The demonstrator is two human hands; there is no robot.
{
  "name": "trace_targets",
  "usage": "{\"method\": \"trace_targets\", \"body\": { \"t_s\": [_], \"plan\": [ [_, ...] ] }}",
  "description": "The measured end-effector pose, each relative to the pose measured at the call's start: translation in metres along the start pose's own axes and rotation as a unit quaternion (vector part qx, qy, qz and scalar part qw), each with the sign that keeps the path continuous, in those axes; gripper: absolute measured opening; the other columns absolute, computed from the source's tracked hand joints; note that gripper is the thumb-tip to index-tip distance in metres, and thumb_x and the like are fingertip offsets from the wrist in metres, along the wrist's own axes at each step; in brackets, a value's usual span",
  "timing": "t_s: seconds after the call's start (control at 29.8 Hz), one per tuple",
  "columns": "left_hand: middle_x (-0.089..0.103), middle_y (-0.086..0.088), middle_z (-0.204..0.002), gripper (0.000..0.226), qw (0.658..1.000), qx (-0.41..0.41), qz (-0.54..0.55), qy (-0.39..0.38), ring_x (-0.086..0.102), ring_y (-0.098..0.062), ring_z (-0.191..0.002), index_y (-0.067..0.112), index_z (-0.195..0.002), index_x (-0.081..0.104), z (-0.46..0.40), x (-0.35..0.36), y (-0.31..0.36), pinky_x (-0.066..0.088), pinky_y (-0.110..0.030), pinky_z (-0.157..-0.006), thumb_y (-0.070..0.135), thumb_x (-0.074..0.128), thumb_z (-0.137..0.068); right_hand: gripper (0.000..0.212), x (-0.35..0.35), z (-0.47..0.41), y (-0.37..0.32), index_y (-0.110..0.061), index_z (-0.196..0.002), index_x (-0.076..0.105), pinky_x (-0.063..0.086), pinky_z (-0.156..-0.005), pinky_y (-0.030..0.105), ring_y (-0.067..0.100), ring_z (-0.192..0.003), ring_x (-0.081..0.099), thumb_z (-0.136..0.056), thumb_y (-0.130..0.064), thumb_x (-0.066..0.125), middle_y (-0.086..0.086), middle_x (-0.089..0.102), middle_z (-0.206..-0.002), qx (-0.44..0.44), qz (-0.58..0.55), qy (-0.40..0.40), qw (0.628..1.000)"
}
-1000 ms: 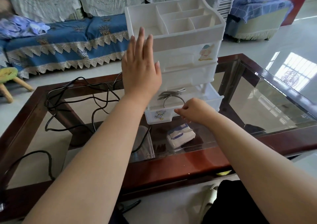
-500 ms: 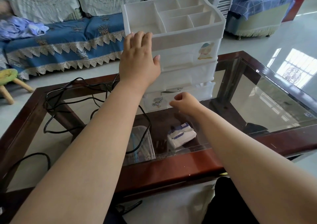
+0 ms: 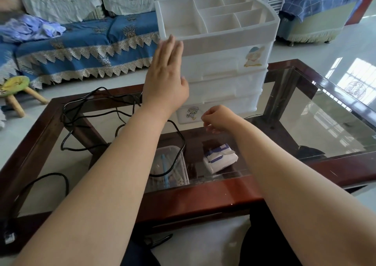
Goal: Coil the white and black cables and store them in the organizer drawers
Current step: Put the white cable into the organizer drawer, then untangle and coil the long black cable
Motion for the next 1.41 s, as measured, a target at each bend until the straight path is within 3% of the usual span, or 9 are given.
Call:
{"method": "trace_targets", "body": {
  "t_s": [0.3,0.47,0.57,0.64,0.94,1.07,1.17,1.27,1.41],
  "plan": [
    [0.031,-0.005,-0.154,0.052,0.930,-0.241,-0.017,-0.279,0.029,-0.025,-0.140,0.019,-0.148,0.030,0.140,0.061,-0.096,0.030,-0.042,-0.111,0.021,0.042,-0.097,0.030,0.093,0.054,-0.046,-0.019,-0.119,0.059,0.043,-0.083,0.026,0.016,-0.099,0.055,-0.089,-0.020,0.058,0.000,0.060,-0.117,-0.159,0.274,-0.158,0.935],
    [0.046,-0.006,-0.142,0.039,0.916,-0.295,-0.021,-0.271,0.043,-0.027,-0.129,0.023,-0.136,0.046,0.168,0.030,-0.142,0.039,-0.044,-0.106,0.024,0.045,-0.097,0.034,0.129,0.086,-0.062,-0.023,-0.122,0.056,0.041,-0.082,0.025,0.018,-0.108,0.055,-0.088,-0.021,0.055,-0.002,0.057,-0.121,-0.209,0.320,-0.181,0.906],
    [0.058,-0.002,-0.113,0.007,0.918,-0.285,-0.024,-0.276,0.056,-0.020,-0.101,0.025,-0.097,0.057,0.187,0.017,-0.157,0.048,-0.041,-0.089,0.028,0.051,-0.094,0.032,0.152,0.111,-0.071,-0.021,-0.123,0.055,0.043,-0.083,0.027,0.017,-0.106,0.056,-0.091,-0.026,0.052,-0.002,0.059,-0.119,-0.248,0.350,-0.195,0.882],
    [0.061,0.003,-0.095,0.014,0.915,-0.243,-0.021,-0.323,0.057,-0.015,-0.085,0.026,-0.081,0.055,0.202,0.017,-0.154,0.048,-0.035,-0.076,0.035,0.057,-0.091,0.031,0.166,0.126,-0.072,-0.020,-0.120,0.057,0.046,-0.086,0.030,0.020,-0.105,0.057,-0.091,-0.027,0.050,-0.001,0.062,-0.117,-0.262,0.378,-0.208,0.863],
    [0.070,0.004,-0.060,0.057,0.867,-0.282,0.011,-0.410,0.066,-0.010,-0.060,0.017,-0.071,0.069,0.284,0.005,-0.142,0.053,-0.030,-0.071,0.062,0.041,-0.092,0.034,0.194,0.156,-0.055,-0.011,-0.101,0.065,0.047,-0.070,0.028,0.019,-0.082,0.061,-0.093,-0.040,0.050,0.000,0.068,-0.093,-0.246,0.426,-0.222,0.842],
    [0.064,0.000,-0.073,0.043,0.883,-0.242,-0.095,-0.391,0.062,-0.020,-0.070,0.018,-0.074,0.056,0.293,0.016,-0.130,0.049,-0.033,-0.065,0.056,0.047,-0.092,0.037,0.209,0.169,-0.042,-0.011,-0.086,0.069,0.047,-0.061,0.024,0.013,-0.068,0.067,-0.092,-0.041,0.048,-0.001,0.072,-0.070,-0.227,0.418,-0.249,0.843],
    [0.061,-0.007,-0.066,0.035,0.891,-0.295,0.047,-0.341,0.056,-0.022,-0.058,0.013,-0.067,0.048,0.292,0.022,-0.128,0.046,-0.032,-0.057,0.036,0.053,-0.092,0.036,0.211,0.179,-0.038,-0.012,-0.088,0.064,0.045,-0.065,0.027,0.016,-0.072,0.062,-0.090,-0.047,0.052,-0.006,0.069,-0.078,-0.237,0.436,-0.229,0.837],
    [0.051,0.000,-0.048,0.032,0.807,-0.373,0.381,-0.253,0.049,-0.016,-0.043,0.010,-0.071,0.053,0.285,0.017,-0.115,0.045,-0.025,-0.047,0.028,0.051,-0.098,0.041,0.213,0.188,-0.033,-0.020,-0.102,0.053,0.046,-0.072,0.030,0.017,-0.084,0.058,-0.083,-0.056,0.060,-0.006,0.061,-0.096,-0.227,0.393,-0.248,0.856],
    [0.044,0.006,-0.046,0.025,0.640,-0.432,0.632,-0.066,0.051,-0.009,-0.044,0.012,-0.079,0.055,0.267,-0.011,-0.125,0.049,-0.022,-0.046,0.030,0.052,-0.097,0.026,0.211,0.196,-0.029,-0.023,-0.107,0.057,0.050,-0.062,0.022,0.013,-0.067,0.066,-0.089,-0.040,0.061,-0.006,0.066,-0.087,-0.178,0.229,-0.329,0.899]
  ]
}}
Point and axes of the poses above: each hand's wrist, its own z-axis away from the middle knuckle, its own x-axis out of the palm, y = z × x, the point moved 10 cm from there along -z, towards the middle knuckle
